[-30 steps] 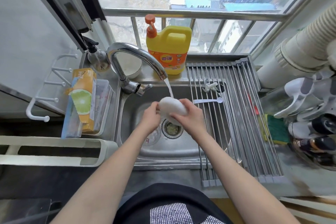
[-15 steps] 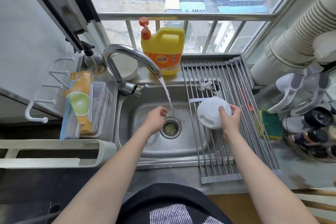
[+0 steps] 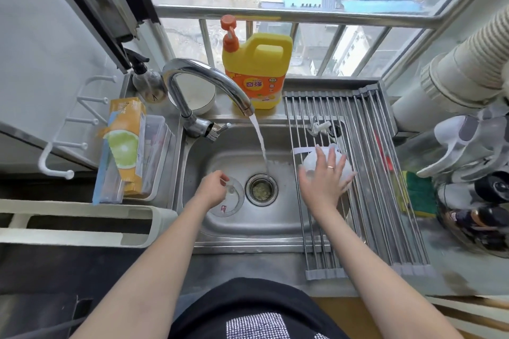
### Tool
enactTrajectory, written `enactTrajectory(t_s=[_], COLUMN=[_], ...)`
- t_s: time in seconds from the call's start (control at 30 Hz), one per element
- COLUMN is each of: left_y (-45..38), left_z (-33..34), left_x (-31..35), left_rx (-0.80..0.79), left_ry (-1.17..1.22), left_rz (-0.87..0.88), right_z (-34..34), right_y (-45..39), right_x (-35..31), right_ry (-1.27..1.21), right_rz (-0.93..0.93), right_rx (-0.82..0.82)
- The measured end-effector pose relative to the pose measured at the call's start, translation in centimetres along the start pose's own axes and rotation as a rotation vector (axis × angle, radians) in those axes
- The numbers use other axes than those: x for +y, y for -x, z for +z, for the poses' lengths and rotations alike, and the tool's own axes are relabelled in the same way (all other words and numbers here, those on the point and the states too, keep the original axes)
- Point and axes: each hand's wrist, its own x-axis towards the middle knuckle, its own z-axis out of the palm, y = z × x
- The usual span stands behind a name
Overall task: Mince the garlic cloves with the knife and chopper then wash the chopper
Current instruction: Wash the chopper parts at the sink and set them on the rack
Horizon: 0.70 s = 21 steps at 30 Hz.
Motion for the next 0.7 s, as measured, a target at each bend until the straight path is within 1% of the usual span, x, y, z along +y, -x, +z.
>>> enactTrajectory(t_s=[0.03, 0.07, 0.1, 0.13, 0.17, 0.2, 0.27, 0.3, 0.33, 0.37, 0.43, 0.47, 0.53, 0.6, 0.67, 0.7], left_y=[-0.1, -0.1, 0.0, 0.1, 0.1, 0.2, 0.2, 0.1, 0.1, 0.0, -0.4, -0.6, -1.0, -1.3, -1.3, -1.4], left_z=[0.0, 0.0, 0.0, 0.0, 0.0, -0.1, -0.3, -0.3, -0.4, -0.5, -0.3, -0.1, 0.5, 1.5, 2.3, 2.6], left_x=[-0.4, -0.7, -0.9, -1.0, -1.1, -1.3, -1.8, -2.2, -2.6, -2.9, -3.5, -3.8, -3.9, -3.9, -4.2, -4.3], left_rx=[0.0, -0.002, -0.004, -0.009, -0.014, -0.023, -0.032, -0.035, -0.04, -0.045, -0.057, -0.065, -0.106, -0.157, -0.186, -0.192], left_ry=[-0.004, -0.008, -0.013, -0.02, -0.026, -0.029, -0.034, -0.041, -0.05, -0.061, -0.107, -0.134, -0.183, -0.239, -0.293, -0.31], left_rz=[-0.014, -0.028, -0.038, -0.046, -0.045, -0.044, -0.046, -0.051, -0.061, -0.075, -0.107, -0.118, -0.122, -0.112, -0.103, -0.098], right_z=[-0.1, 0.0, 0.1, 0.3, 0.4, 0.7, 1.1, 1.4, 1.8, 2.2, 4.3, 5.8, 8.5, 10.8, 13.0, 14.1], right_y=[0.1, 0.1, 0.0, 0.0, -0.3, -0.8, -2.5, -3.5, -4.3, -4.7, -4.6, -4.1, -2.4, -0.7, 0.7, 1.3], right_x=[-1.6, -3.5, -5.4, -7.3, -9.0, -10.3, -12.1, -12.6, -12.7, -12.7, -11.9, -11.2, -9.0, -7.0, -6.1, -6.0], right_ry=[-0.115, -0.264, -0.41, -0.52, -0.603, -0.676, -0.783, -0.803, -0.798, -0.802, -0.8, -0.706, -0.404, -0.231, -0.227, -0.248], right_rz=[-0.116, -0.23, -0.3, -0.323, -0.299, -0.223, 0.005, 0.087, 0.121, 0.114, 0.099, 0.125, 0.175, 0.275, 0.323, 0.31], right_rx=[0.024, -0.025, -0.135, -0.258, -0.325, -0.349, -0.315, -0.283, -0.281, -0.326, -0.5, -0.6, -0.791, -0.961, -1.019, -0.992])
